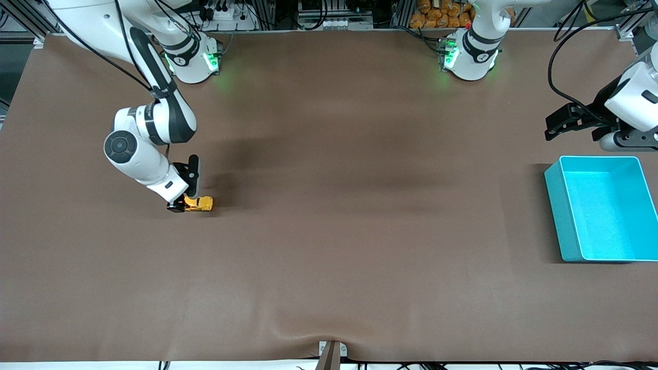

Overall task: Wind and store yellow beetle car
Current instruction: 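Reach the right gripper down to the yellow beetle car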

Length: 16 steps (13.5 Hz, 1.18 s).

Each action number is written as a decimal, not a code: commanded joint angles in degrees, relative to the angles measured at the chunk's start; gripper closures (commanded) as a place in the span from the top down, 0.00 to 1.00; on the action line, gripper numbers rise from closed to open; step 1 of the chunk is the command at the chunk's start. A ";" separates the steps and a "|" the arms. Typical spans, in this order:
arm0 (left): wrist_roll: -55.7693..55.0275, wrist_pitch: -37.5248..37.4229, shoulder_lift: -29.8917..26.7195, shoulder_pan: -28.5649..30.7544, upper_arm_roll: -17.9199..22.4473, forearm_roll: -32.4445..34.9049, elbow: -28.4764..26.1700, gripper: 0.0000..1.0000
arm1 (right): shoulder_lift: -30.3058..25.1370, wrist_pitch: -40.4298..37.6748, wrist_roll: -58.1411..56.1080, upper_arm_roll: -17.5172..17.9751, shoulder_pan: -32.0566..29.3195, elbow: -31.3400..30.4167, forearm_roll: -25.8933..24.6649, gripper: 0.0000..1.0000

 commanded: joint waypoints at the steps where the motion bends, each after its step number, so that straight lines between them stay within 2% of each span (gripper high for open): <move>1: -0.42 0.67 0.50 -0.10 -0.09 0.06 0.47 1.00 | 1.81 2.90 0.04 0.11 -0.45 -0.11 0.22 0.77; 4: -0.42 0.94 0.41 -0.02 -0.09 0.06 0.47 1.00 | 2.70 4.14 0.12 0.20 -0.37 -0.11 0.39 0.68; 7: -0.42 0.94 0.33 0.16 -0.17 0.06 0.30 1.00 | 3.66 4.84 0.21 0.20 -0.37 0.24 0.48 0.68; 9: -0.42 0.85 0.32 0.16 -0.17 0.06 0.30 1.00 | 4.19 5.28 0.12 0.20 -0.28 0.33 0.83 0.61; 11: -0.42 0.59 0.32 0.16 -0.17 0.06 0.30 1.00 | 4.89 6.51 0.12 0.20 -0.10 0.33 1.18 0.59; 14: -0.16 0.41 0.06 0.33 -0.17 0.06 0.21 1.00 | 5.07 7.04 0.12 0.20 -0.10 0.33 1.19 0.43; 16: -0.16 0.41 0.06 0.33 -0.17 0.06 0.21 1.00 | 5.07 7.04 0.12 0.20 -0.10 0.33 1.27 0.39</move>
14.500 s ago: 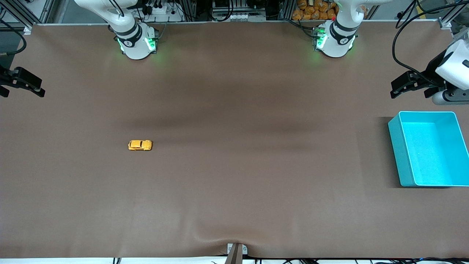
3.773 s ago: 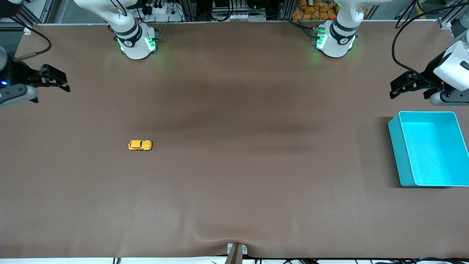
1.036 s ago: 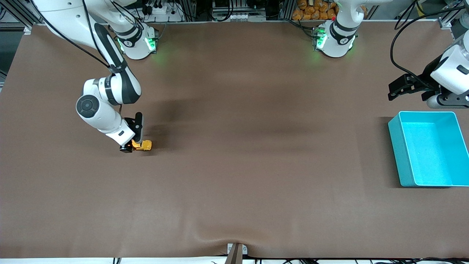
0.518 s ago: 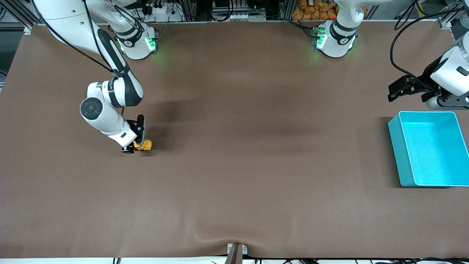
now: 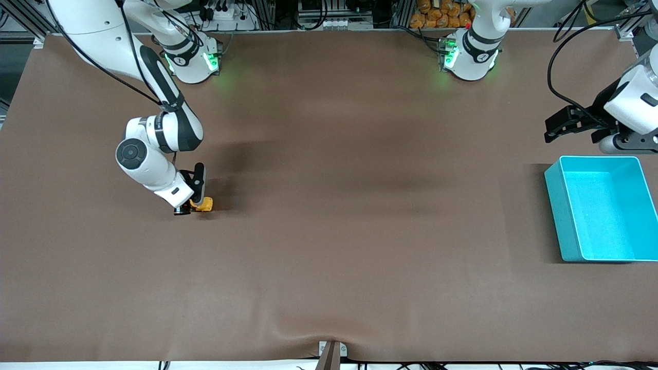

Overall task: Wind and store yellow beetle car
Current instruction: 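Reach the right gripper down to the yellow beetle car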

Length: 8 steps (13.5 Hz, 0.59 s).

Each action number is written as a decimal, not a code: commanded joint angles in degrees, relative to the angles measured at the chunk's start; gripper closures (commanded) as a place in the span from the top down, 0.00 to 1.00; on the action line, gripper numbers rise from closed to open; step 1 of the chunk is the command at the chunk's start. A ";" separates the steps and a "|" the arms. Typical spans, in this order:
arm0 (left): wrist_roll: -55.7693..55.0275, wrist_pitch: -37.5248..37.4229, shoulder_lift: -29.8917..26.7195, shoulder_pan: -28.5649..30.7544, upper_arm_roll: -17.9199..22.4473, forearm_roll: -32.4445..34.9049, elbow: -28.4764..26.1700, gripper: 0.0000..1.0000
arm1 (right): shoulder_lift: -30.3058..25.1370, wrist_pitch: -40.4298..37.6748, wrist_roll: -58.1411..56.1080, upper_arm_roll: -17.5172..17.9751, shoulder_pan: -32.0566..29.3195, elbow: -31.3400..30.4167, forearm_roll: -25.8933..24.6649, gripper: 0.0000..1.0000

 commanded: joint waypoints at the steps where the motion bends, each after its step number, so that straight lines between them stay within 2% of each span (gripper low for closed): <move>1: -0.11 -0.10 -0.22 0.27 -0.19 0.06 0.22 1.00 | 0.90 0.85 0.02 0.17 -0.17 0.29 0.47 0.36; 8: -0.11 -0.10 -0.13 0.18 -0.19 0.06 0.22 1.00 | 1.87 1.11 -1.56 0.09 -2.28 0.29 0.46 0.34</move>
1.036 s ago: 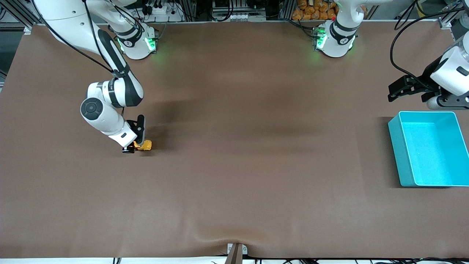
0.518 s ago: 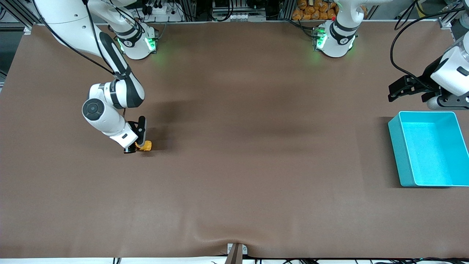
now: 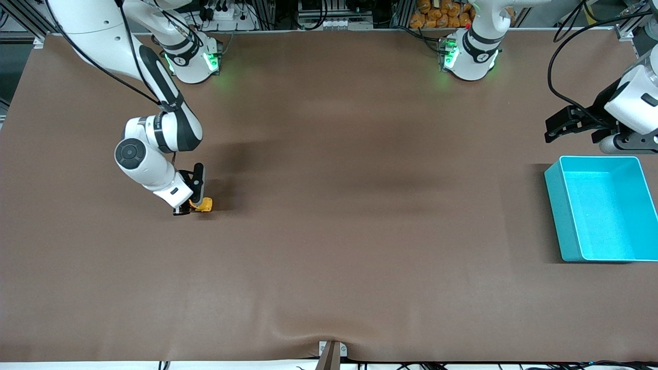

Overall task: Wind and store yellow beetle car
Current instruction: 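Reach the right gripper down to the yellow beetle car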

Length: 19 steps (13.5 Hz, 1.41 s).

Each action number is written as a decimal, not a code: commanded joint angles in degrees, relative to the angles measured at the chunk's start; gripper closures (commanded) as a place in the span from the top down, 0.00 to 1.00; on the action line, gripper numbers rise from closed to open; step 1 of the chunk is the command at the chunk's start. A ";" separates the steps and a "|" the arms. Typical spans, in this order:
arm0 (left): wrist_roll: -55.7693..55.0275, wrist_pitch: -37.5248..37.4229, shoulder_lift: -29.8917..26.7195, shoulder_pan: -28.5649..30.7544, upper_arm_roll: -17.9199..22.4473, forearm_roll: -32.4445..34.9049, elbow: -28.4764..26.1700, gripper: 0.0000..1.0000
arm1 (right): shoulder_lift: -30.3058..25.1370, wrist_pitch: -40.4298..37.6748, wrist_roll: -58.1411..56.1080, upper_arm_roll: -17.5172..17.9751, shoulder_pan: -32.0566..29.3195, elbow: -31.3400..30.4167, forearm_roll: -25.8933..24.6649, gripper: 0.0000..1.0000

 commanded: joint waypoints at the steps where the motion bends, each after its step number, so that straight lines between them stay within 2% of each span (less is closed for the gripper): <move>1: -0.11 -0.10 -0.22 0.16 -0.20 0.06 0.21 1.00 | 1.83 1.01 -2.18 0.20 -2.56 0.26 0.46 0.34; 19: -0.55 -0.10 0.04 0.34 -0.11 0.06 0.13 1.00 | 3.85 1.01 -19.67 0.20 -18.38 1.23 0.46 0.35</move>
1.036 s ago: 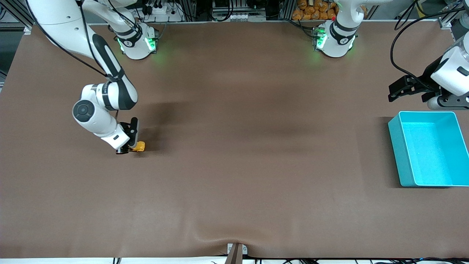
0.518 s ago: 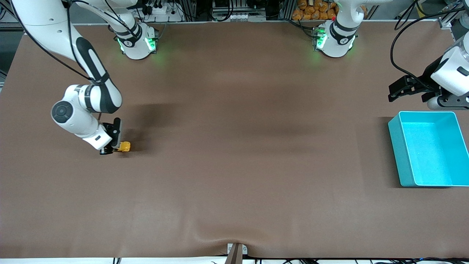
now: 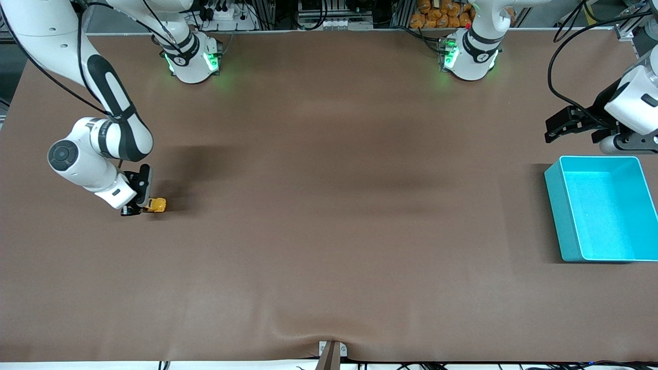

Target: Wind and store yellow beetle car

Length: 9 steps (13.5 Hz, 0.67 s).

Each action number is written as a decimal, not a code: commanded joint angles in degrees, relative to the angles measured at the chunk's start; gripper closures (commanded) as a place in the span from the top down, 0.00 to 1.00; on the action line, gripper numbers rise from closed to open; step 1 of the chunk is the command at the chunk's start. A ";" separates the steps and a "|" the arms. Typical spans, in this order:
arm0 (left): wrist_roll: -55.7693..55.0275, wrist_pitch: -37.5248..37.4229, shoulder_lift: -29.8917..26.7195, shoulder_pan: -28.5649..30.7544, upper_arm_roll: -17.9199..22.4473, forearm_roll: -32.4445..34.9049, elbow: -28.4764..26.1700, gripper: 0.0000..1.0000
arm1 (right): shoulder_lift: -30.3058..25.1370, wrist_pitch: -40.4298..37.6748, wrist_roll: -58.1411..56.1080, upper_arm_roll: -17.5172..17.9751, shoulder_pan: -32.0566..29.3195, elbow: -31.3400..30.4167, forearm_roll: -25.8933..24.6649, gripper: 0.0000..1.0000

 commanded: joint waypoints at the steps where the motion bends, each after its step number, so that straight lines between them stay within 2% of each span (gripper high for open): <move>1: -0.53 -0.10 0.04 0.30 -0.15 0.06 0.26 1.00 | 3.80 0.88 -3.20 0.51 -2.53 1.19 0.46 0.36; 9: -1.14 -0.10 0.92 0.38 -0.06 0.06 0.34 1.00 | 4.86 0.79 -3.91 0.51 -6.13 1.81 0.46 0.39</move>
